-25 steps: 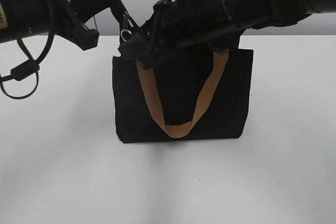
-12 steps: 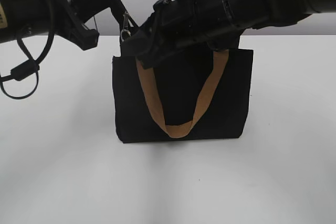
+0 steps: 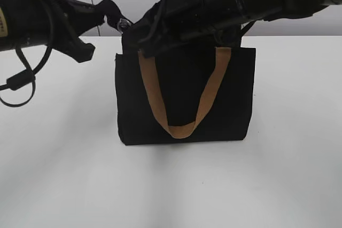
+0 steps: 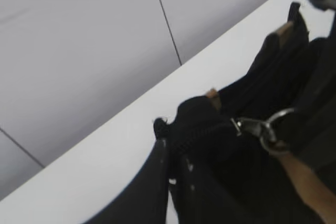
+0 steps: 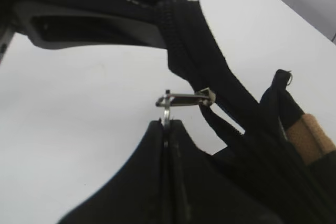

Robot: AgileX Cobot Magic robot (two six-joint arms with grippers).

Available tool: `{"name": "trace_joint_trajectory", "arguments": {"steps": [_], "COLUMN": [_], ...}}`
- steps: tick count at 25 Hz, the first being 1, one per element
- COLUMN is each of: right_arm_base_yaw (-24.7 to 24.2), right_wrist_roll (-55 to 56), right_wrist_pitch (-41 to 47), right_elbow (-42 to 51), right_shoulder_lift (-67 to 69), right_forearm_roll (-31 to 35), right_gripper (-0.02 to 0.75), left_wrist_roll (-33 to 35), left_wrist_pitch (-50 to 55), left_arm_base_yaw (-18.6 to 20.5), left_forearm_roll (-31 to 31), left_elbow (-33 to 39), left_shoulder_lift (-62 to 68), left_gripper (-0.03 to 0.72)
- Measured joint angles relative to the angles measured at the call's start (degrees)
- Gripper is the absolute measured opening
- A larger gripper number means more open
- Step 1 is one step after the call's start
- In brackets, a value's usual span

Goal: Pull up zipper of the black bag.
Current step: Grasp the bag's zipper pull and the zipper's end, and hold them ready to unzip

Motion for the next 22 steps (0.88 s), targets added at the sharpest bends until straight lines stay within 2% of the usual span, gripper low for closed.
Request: {"name": "trace_joint_trajectory", "arguments": {"steps": [9, 16, 22], "right_arm_base_yaw": [-1.1, -4.4, -4.5], "right_wrist_roll": [6.6, 14.7, 16.2], "right_wrist_pitch": [1.9, 3.2, 4.9], "right_elbow": [0.0, 0.0, 0.0], "right_shoulder_lift": [0.0, 0.0, 0.0], "right_forearm_roll": [-0.8, -7.0, -9.3], "right_gripper": [-0.001, -0.001, -0.001], "left_wrist_roll": [-0.1, -0.1, -0.1], "left_wrist_pitch": [9.4, 11.7, 14.4], "left_arm_base_yaw": [0.0, 0.0, -0.1], "left_forearm_roll": [-0.1, -0.2, -0.3], "left_elbow": [0.0, 0.0, 0.0], "left_shoulder_lift": [0.8, 0.8, 0.8], "left_gripper": [-0.003, -0.003, -0.003]}}
